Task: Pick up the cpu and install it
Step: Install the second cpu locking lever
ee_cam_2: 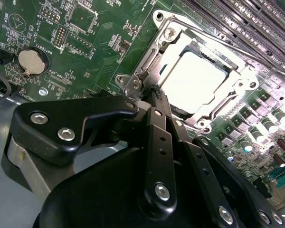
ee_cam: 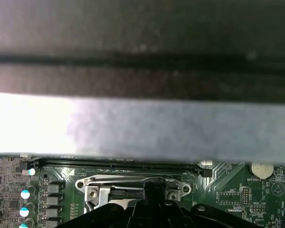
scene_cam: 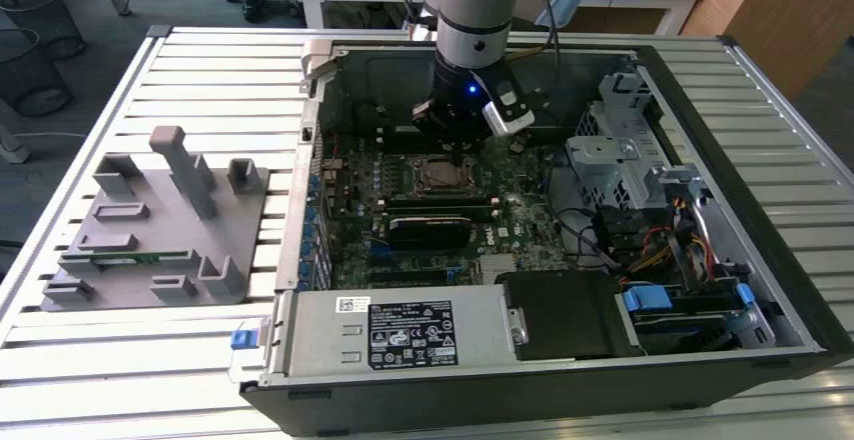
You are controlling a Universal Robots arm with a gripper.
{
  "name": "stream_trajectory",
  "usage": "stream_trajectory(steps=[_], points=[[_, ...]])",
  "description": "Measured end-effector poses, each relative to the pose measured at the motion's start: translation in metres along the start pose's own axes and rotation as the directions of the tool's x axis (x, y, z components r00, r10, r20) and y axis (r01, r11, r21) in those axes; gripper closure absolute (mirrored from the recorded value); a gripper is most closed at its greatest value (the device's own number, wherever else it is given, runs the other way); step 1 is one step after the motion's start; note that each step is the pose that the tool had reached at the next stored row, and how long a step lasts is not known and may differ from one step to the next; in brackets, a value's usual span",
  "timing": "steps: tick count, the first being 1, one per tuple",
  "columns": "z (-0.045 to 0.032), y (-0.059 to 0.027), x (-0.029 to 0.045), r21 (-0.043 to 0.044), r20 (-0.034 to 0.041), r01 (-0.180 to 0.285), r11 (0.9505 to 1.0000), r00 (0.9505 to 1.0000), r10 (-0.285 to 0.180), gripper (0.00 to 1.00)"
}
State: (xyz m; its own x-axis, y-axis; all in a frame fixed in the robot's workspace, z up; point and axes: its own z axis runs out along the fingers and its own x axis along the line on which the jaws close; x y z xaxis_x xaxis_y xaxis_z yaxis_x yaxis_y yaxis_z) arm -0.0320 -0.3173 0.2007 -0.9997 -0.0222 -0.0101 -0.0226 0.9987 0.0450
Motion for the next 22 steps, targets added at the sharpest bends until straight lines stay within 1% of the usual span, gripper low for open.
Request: stream_trajectory(steps=[9,13,15,19,22], points=[[-0.0002,-0.0052,-0.0001,-0.0001,0.0,0.0,1.0,1.0,0.0,0.89],[-0.0009,-0.0058,-0.0001,0.0005,-0.0002,0.0,1.0,1.0,0.0,0.89],[-0.0041,-0.0057,-0.0002,0.0004,-0.0001,0.0,1.0,1.0,0.0,0.89],[-0.0164,-0.0051,-0.0003,0.0003,0.0,0.0,1.0,1.0,0.0,0.89],[-0.0235,-0.0048,-0.0004,0.0003,-0.0001,0.0,1.0,1.0,0.0,0.89]])
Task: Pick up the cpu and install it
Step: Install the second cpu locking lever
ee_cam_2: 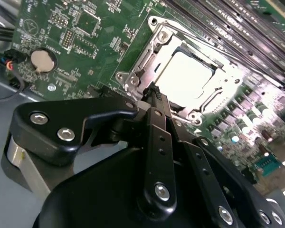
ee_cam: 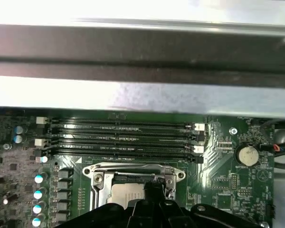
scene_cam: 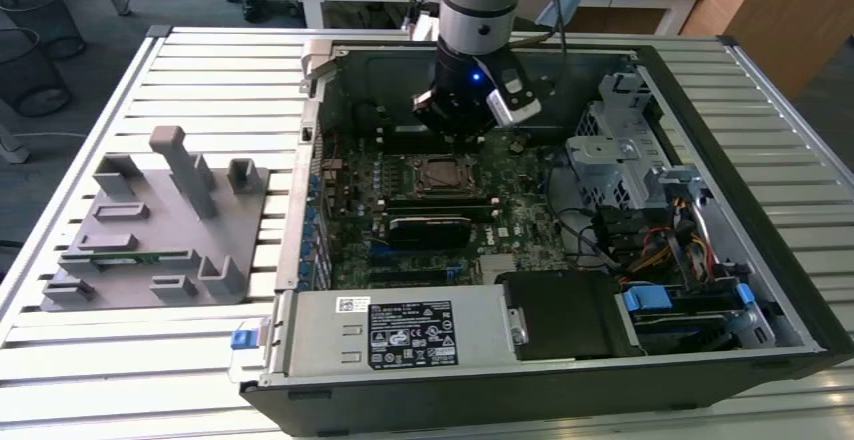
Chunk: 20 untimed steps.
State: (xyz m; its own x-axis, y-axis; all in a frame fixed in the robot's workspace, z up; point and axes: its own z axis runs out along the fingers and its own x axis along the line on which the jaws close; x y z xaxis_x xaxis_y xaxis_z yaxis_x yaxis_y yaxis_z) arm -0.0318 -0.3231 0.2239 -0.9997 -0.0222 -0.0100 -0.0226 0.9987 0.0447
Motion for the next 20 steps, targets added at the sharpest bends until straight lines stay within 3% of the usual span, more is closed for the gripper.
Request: stream_trajectory(steps=[20], points=[[-0.0005,-0.0119,0.0006,0.0001,-0.0017,0.0,1.0,1.0,0.0,0.89]])
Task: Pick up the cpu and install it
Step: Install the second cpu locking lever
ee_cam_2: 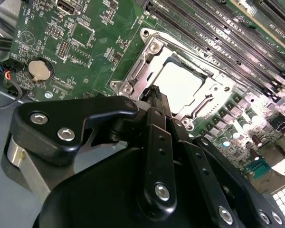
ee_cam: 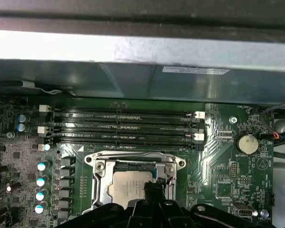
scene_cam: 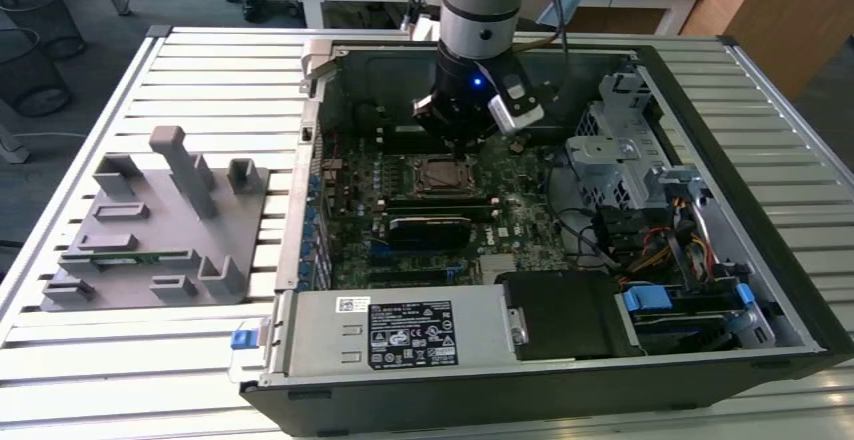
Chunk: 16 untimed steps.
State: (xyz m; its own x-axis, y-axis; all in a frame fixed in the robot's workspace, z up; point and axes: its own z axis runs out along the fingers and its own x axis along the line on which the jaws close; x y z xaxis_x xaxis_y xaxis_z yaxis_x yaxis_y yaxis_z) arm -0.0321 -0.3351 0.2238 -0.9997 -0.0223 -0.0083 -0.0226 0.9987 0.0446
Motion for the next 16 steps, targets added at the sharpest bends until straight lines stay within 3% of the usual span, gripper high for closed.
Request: stream_trajectory(steps=[10,16], points=[[-0.0014,-0.0082,0.0009,0.0,0.0,0.0,1.0,1.0,0.0,0.89],[-0.0101,-0.0079,0.0016,-0.0001,0.0,0.0,1.0,1.0,0.0,0.89]])
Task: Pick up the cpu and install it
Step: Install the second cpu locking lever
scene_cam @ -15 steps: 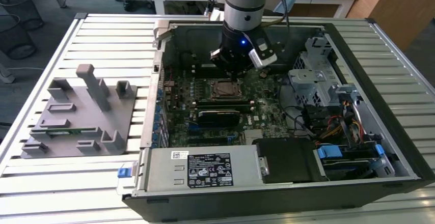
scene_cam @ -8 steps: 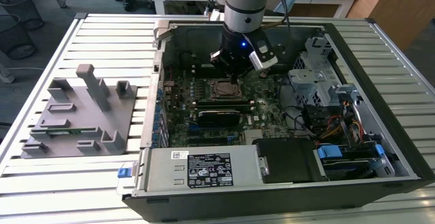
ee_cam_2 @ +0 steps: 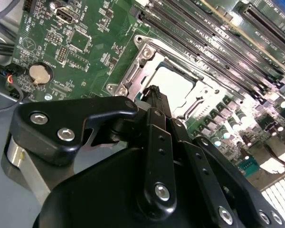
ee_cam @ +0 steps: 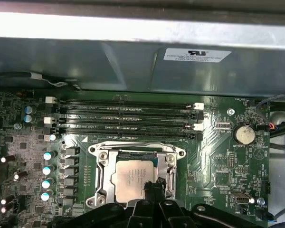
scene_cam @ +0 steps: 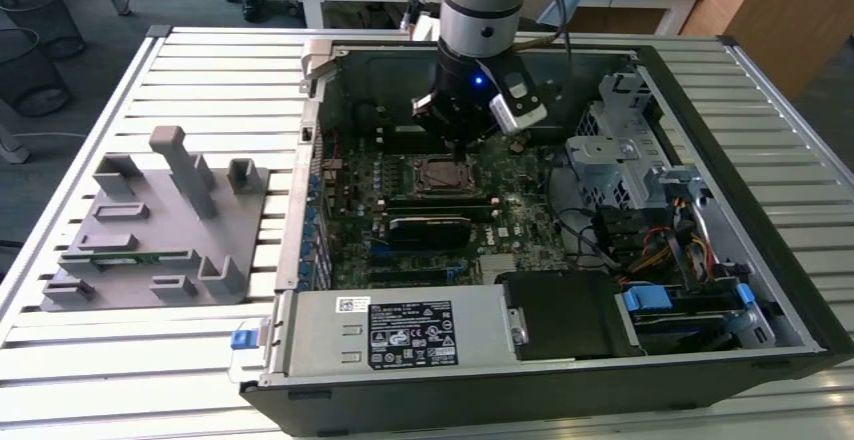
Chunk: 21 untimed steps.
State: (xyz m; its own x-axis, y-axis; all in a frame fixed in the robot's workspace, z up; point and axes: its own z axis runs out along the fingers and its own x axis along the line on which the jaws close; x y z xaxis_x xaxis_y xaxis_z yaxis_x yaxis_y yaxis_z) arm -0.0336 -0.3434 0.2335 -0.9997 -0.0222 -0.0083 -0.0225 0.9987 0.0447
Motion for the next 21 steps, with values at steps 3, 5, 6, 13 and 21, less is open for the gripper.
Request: stream_trajectory(steps=[3,5,6,13,21], points=[[-0.0007,-0.0003,0.0002,-0.0002,0.0001,0.0,1.0,1.0,0.0,0.89],[-0.0009,-0.0016,0.0009,0.0,0.0,0.0,1.0,1.0,0.0,0.89],[-0.0009,-0.0026,0.0013,-0.0001,0.0,0.0,1.0,1.0,0.0,0.89],[-0.0012,-0.0106,0.0028,0.0,0.0,0.0,1.0,1.0,0.0,0.89],[-0.0042,-0.014,0.0032,0.0,0.0001,0.0,1.0,1.0,0.0,0.89]])
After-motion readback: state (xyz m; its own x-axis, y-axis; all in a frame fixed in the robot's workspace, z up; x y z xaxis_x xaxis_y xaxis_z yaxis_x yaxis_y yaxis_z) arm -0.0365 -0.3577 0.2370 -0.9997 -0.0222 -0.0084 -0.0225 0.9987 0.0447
